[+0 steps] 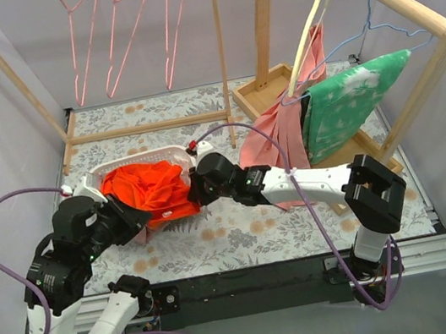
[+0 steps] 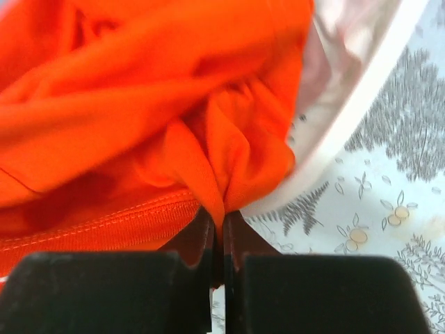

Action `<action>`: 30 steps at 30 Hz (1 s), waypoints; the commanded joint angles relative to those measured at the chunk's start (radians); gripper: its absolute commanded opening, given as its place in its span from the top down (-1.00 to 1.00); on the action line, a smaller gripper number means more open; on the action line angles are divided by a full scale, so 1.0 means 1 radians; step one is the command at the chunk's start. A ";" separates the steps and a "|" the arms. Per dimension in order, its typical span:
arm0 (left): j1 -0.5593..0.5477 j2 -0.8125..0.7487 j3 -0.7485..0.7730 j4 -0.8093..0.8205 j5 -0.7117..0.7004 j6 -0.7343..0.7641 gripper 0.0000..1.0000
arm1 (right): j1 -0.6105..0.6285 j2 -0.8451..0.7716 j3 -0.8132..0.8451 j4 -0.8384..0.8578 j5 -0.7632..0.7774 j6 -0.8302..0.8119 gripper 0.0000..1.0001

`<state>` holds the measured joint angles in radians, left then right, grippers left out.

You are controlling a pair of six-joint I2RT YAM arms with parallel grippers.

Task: Place the t-shirt on the hanger
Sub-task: Pick up the T-shirt and place it in the bin, then place the T-shirt at the center of the board.

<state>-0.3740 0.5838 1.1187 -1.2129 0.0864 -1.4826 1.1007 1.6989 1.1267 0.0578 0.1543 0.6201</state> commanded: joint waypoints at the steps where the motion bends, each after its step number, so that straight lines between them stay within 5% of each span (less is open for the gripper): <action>1: 0.001 0.054 0.163 0.102 -0.108 0.079 1.00 | -0.001 -0.059 0.253 -0.122 0.022 -0.055 0.97; 7: 0.001 0.166 0.383 0.375 -0.149 0.139 1.00 | 0.001 -0.110 0.683 -0.380 0.062 -0.164 0.97; 14: 0.000 0.301 0.533 0.699 -0.125 0.183 1.00 | 0.001 -0.170 0.965 -0.427 0.224 -0.319 0.97; 22: 0.001 0.510 0.766 0.941 -0.105 0.189 1.00 | 0.001 -0.257 1.053 -0.307 0.395 -0.548 0.97; 30: 0.001 0.631 0.905 0.993 -0.096 0.191 1.00 | 0.001 -0.306 1.047 -0.237 0.392 -0.571 0.97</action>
<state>-0.3752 1.2182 1.9881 -0.3019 -0.0116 -1.2995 1.1007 1.4174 2.1521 -0.2676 0.5224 0.0948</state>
